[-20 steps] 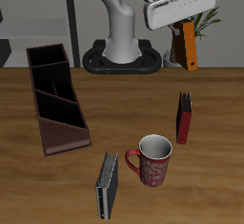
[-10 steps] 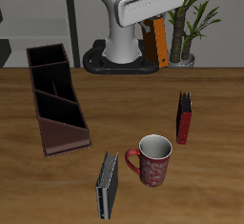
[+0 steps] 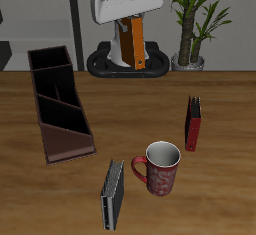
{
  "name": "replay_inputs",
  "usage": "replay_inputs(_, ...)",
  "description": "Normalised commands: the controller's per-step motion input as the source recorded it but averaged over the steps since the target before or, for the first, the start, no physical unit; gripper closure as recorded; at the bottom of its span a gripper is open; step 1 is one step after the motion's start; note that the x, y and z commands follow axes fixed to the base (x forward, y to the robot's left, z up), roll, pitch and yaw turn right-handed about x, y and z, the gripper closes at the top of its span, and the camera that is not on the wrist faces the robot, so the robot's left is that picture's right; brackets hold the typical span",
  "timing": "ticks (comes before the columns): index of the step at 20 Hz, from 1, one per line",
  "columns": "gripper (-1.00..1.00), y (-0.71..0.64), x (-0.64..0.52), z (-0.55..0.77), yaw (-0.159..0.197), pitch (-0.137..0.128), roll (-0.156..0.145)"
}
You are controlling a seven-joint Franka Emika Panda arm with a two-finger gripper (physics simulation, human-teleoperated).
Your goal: Place the orange book into the right desk caddy's back compartment
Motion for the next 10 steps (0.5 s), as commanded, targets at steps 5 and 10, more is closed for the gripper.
replay_inputs(5,1.00,-0.76,-0.04,0.02,-0.035,0.003,-0.089)
replay_inputs(10,1.00,-0.64,-0.04,-0.05,-0.018,0.005,-0.098)
